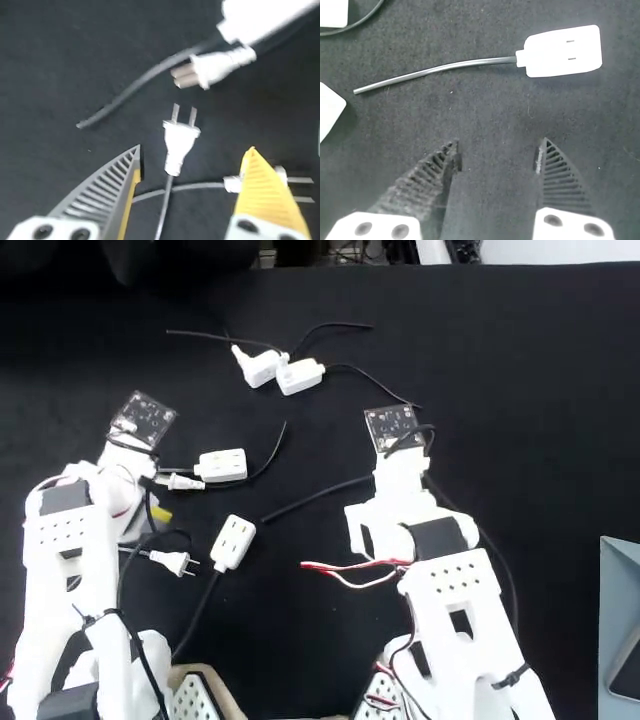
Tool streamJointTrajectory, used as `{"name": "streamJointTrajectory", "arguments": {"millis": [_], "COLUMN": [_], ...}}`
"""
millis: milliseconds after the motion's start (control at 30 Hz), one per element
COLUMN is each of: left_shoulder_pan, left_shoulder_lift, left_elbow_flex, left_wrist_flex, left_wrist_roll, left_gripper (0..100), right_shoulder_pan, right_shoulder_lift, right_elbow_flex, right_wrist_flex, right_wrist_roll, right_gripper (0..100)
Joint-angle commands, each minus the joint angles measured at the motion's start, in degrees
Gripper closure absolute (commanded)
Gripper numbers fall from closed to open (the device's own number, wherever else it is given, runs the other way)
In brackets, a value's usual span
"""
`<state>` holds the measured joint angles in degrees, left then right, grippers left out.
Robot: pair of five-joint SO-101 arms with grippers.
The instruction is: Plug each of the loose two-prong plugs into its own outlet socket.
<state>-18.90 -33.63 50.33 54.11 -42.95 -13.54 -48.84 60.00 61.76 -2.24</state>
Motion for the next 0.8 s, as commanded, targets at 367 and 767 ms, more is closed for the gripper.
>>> {"name": "streamJointTrajectory", "arguments": {"millis": [367,767], "left_shoulder_pan": [8.0,8.0], "left_shoulder_lift": [19.1,43.7], "left_elbow_flex": [-12.1,-28.6], "left_wrist_flex": [-7.1,-7.1], "left_wrist_roll": [-0.7,-0.7], "left_gripper": [69,74], "right_shoulder_pan": [0.4,0.4], "right_shoulder_lift": [-0.7,-0.7], "right_elbow_flex": [-0.3,-0.3], "right_wrist_flex": [-0.4,-0.4], "right_wrist_roll": [-0.3,-0.3], "right_gripper": [76.0,76.0]}}
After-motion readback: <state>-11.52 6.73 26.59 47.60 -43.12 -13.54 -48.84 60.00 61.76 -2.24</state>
